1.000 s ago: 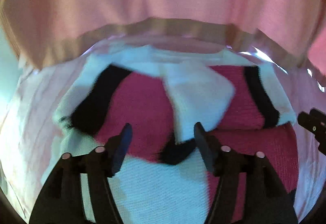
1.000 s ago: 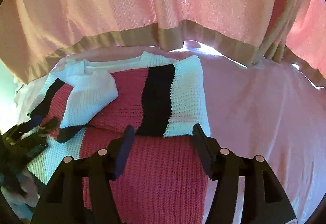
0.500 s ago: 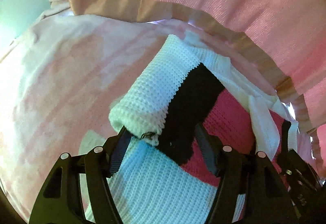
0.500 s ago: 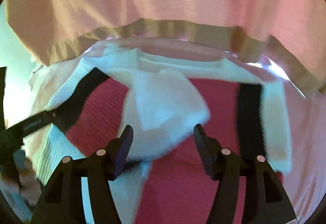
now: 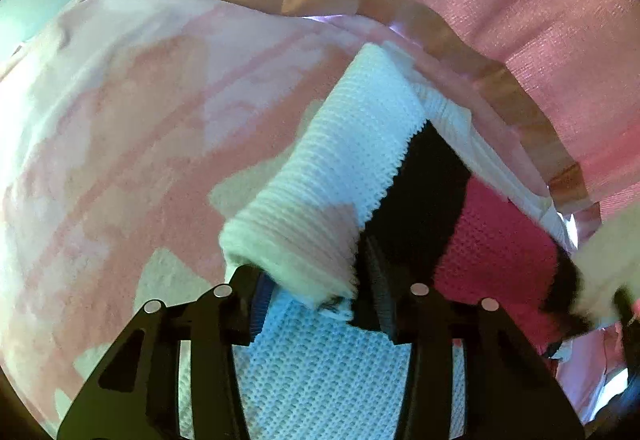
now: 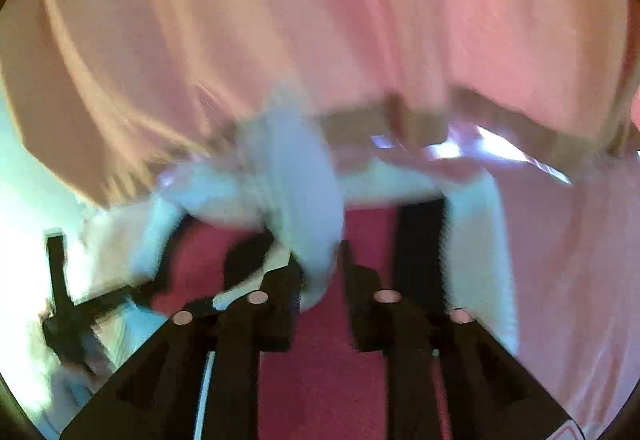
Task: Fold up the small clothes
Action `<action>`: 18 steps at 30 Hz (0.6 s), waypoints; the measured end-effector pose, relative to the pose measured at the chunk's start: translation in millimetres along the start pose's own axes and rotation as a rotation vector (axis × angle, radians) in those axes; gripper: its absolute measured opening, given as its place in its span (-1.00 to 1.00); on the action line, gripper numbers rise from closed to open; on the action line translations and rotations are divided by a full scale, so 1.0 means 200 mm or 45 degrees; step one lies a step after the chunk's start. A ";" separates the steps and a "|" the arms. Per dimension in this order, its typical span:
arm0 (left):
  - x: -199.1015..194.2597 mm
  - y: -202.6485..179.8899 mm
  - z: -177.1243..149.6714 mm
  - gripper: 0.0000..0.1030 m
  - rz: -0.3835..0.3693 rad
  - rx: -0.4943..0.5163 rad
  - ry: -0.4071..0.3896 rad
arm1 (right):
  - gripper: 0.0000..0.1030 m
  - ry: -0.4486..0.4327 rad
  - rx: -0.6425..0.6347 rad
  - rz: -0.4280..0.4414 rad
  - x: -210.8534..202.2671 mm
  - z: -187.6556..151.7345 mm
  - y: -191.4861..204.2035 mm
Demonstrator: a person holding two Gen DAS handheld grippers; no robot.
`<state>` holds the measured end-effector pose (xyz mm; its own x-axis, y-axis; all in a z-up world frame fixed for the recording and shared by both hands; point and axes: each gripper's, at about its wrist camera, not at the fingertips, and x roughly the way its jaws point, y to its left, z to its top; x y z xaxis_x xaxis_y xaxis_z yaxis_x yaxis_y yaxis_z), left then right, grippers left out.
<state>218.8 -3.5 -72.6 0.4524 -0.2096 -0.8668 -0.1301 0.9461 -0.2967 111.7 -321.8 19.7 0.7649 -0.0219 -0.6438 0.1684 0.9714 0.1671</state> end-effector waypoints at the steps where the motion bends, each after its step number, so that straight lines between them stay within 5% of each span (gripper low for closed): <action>1: 0.00 -0.01 -0.01 -0.15 0.014 0.010 -0.012 | -0.26 0.066 0.002 -0.039 0.06 -0.04 -0.06; 6: -0.03 -0.06 -0.03 0.08 -0.018 -0.016 -0.032 | -0.26 0.215 0.206 0.079 0.19 -0.18 -0.30; 10: -0.03 -0.02 -0.01 0.15 -0.086 -0.121 -0.018 | 0.33 0.122 0.211 0.079 0.15 -0.09 -0.28; 13: -0.02 0.06 0.02 0.12 -0.152 -0.211 -0.007 | 0.33 0.166 0.249 0.032 0.24 -0.09 -0.29; 15: -0.01 0.10 0.04 -0.04 -0.179 -0.259 -0.003 | 0.17 0.159 0.263 0.010 0.29 -0.11 -0.29; 17: 0.00 0.13 0.05 -0.39 -0.168 -0.276 0.002 | -0.86 0.141 0.244 0.013 0.28 -0.10 -0.28; 18: 0.01 0.13 0.06 -0.70 -0.164 -0.270 0.003 | -0.86 0.131 0.287 0.072 0.29 -0.08 -0.28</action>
<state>226.9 24.0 -76.8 0.4756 -0.3258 -0.8171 -0.2541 0.8384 -0.4822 136.4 -374.3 -38.0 0.7115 0.0668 -0.6995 0.2702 0.8929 0.3602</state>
